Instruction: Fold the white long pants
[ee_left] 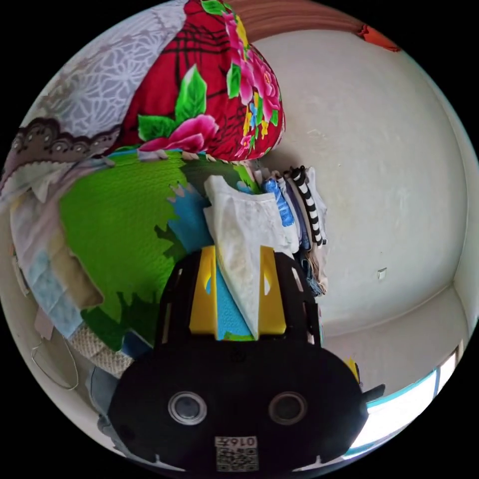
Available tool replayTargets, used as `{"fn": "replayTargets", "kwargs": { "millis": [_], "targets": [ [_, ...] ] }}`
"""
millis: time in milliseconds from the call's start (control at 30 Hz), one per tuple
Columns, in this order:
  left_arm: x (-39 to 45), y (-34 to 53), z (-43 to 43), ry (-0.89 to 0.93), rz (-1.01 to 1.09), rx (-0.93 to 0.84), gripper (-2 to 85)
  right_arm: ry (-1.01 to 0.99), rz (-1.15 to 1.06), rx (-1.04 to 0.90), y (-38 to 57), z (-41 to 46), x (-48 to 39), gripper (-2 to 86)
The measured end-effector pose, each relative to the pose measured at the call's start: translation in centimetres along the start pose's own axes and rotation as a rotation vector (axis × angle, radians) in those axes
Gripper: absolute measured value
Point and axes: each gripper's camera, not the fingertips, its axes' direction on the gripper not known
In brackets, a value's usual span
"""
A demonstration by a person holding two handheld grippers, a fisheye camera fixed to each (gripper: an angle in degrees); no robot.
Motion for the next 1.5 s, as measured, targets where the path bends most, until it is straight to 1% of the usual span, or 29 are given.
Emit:
{"fn": "replayTargets", "kwargs": {
  "millis": [67,133,200,267,333,367,400,433,467,533,600,633,700,767,800,867,967,1033,1067,1167,1233,1300,1433,1500],
  "targets": [
    [-0.1,-2.3,0.4,0.016,-0.055,-0.008,11.0,-0.061,-0.019,0.009,-3.6,1.1,-1.2,12.5],
    [-0.4,-4.3,0.7,0.021,-0.133,-0.015,10.3,-0.082,-0.038,0.001,-6.0,1.9,-2.0,12.5],
    [-0.9,-6.7,1.2,0.078,-0.198,-0.023,9.3,-0.087,-0.047,-0.02,-8.2,2.7,-2.8,12.5],
    [-1.4,-8.0,1.7,0.125,-0.207,-0.042,7.1,-0.086,-0.064,-0.049,-10.9,3.7,-3.9,12.5],
    [-2.2,-8.8,2.0,0.2,-0.148,-0.055,4.6,-0.083,-0.071,-0.071,-12.8,4.7,-4.8,12.5],
    [-3.1,-8.9,2.0,0.278,-0.104,-0.039,2.9,-0.076,-0.073,-0.083,-14.0,5.3,-5.5,12.5],
    [-4.6,-8.6,2.2,0.407,-0.189,-0.042,1.6,-0.069,-0.071,-0.086,-14.7,5.7,-5.8,12.5],
    [-5.3,-8.6,2.4,0.485,-0.25,-0.056,1.2,-0.052,-0.067,-0.088,-16.1,6.5,-6.6,12.7],
    [-5.4,-9.0,2.8,0.59,-0.256,-0.08,0.5,-0.032,-0.067,-0.086,-17.7,7.5,-7.5,12.8],
    [-4.4,-9.7,2.4,0.567,-0.198,-0.087,-0.1,-0.008,-0.079,-0.075,-21.0,9.2,-9.4,13.5],
    [-2.3,-10.2,1.5,0.46,-0.096,-0.093,-0.5,-0.02,-0.08,-0.031,-24.8,11.2,-11.8,14.3],
    [-1.8,-10.2,1.3,0.441,-0.073,-0.093,-0.5,-0.041,-0.088,-0.005,-27.5,12.8,-13.6,14.7],
    [-0.1,-10.1,0.8,0.418,-0.01,-0.102,-0.6,-0.06,-0.131,-0.022,-32.0,15.6,-16.7,15.2],
    [0.6,-9.8,0.6,0.429,0.018,-0.108,-0.6,-0.036,-0.191,-0.07,-37.9,20.1,-20.7,15.0],
    [0.9,-9.6,0.5,0.433,0.026,-0.114,-0.6,-0.025,-0.207,-0.081,-39.2,21.4,-21.7,14.4],
    [1.2,-9.0,0.5,0.431,0.034,-0.124,-0.7,0.078,-0.262,-0.15,-43.4,26.4,-25.0,12.5],
    [1.9,-7.7,0.5,0.397,0.056,-0.139,-0.6,0.163,-0.327,-0.269,-46.9,32.0,-27.9,12.2],
    [2.7,-6.6,0.2,0.348,0.081,-0.143,-0.5,0.199,-0.328,-0.317,-48.3,34.5,-28.6,11.3],
    [3.5,-5.6,-0.1,0.312,0.114,-0.144,-0.4,0.24,-0.31,-0.324,-49.0,35.7,-28.6,9.9],
    [5.7,-2.7,-1.0,0.199,0.211,-0.118,0.1,0.262,-0.309,-0.357,-49.8,37.6,-28.3,5.6],
    [6.3,-1.1,-1.4,0.192,0.242,-0.114,1.1,0.245,-0.319,-0.325,-49.8,37.5,-28.1,4.6],
    [5.9,0.8,-1.2,0.229,0.241,-0.14,2.8,0.226,-0.329,-0.286,-49.5,37.1,-27.7,4.0],
    [6.7,4.1,-0.6,0.206,0.312,-0.172,1.6,0.142,-0.343,-0.246,-48.5,37.2,-26.3,3.8],
    [9.1,7.5,-0.6,0.186,0.436,-0.121,0.1,0.103,-0.342,-0.229,-47.6,38.1,-25.2,4.4]
  ]
}}
